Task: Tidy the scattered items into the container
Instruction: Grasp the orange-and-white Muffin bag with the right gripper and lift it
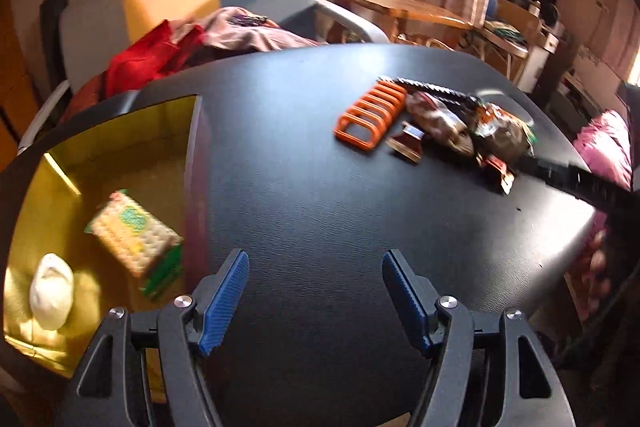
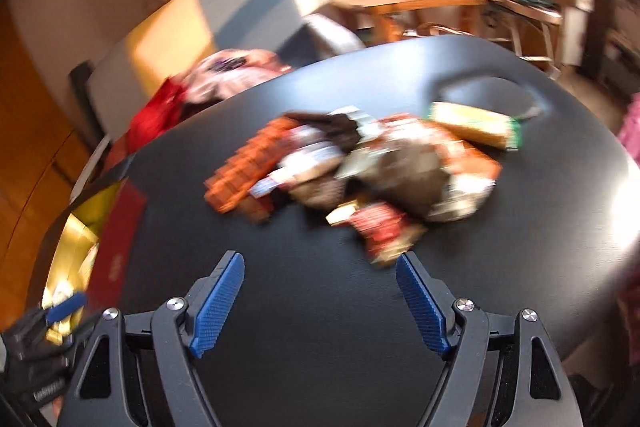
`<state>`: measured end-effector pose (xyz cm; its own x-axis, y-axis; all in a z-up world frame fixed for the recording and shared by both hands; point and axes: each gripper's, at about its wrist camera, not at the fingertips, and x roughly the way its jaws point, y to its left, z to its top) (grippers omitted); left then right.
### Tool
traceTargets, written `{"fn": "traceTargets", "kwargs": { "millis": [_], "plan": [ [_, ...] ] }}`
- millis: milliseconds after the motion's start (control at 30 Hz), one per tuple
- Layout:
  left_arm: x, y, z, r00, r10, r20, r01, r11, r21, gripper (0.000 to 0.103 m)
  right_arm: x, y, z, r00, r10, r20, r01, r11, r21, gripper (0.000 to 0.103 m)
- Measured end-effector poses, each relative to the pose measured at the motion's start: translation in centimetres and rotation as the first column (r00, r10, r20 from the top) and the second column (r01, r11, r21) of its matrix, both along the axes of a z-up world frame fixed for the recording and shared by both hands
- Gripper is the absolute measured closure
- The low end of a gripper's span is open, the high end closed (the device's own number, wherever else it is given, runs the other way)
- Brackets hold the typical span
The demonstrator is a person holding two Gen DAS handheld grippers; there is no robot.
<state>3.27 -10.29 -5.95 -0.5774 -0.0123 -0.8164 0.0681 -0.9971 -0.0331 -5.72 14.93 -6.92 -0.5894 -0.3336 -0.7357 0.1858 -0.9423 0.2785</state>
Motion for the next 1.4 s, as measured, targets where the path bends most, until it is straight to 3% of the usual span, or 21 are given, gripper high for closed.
{"fn": "traceTargets", "kwargs": {
  "millis": [133,267,467,600,667,900,1267,1400],
  "plan": [
    [-0.5,1.2,-1.4,0.999,-0.034,0.040,0.034,0.999,0.009,0.032,-2.9,3.4,0.2,0.997,-0.072,-0.002,0.072,0.997,0.006,0.021],
    [-1.1,2.0,-2.5,0.996,-0.061,0.069,0.059,0.998,0.036,0.032,-6.6,5.3,0.1,0.997,-0.077,0.025,0.078,0.996,-0.032,0.016],
    [-1.7,2.6,-3.6,0.992,-0.087,0.093,0.081,0.995,0.063,0.032,-13.3,5.8,-1.2,0.994,-0.061,0.090,0.067,0.995,-0.068,0.015],
    [-2.0,2.7,-4.1,0.991,-0.083,0.107,0.076,0.995,0.064,0.032,-15.6,4.7,-3.6,0.985,-0.030,0.169,0.036,0.999,-0.030,0.015],
    [-2.1,2.6,-4.3,0.990,-0.082,0.113,0.075,0.995,0.066,0.032,-15.2,3.9,-4.4,0.982,0.005,0.189,-0.005,1.000,-0.002,0.014],
    [-1.7,2.1,-4.3,0.991,-0.067,0.114,0.059,0.996,0.071,0.032,-10.2,3.3,-4.6,0.981,0.033,0.193,-0.021,0.998,-0.065,0.014],
    [0.7,0.7,-3.5,0.994,-0.061,0.093,0.053,0.995,0.084,0.034,-2.8,3.6,-4.2,0.980,0.000,0.198,0.049,0.968,-0.245,0.014],
    [1.5,0.8,-2.8,0.995,-0.076,0.063,0.071,0.994,0.086,0.034,0.0,3.9,-2.7,0.995,0.022,0.102,-0.007,0.988,-0.152,0.012]
  ]
}}
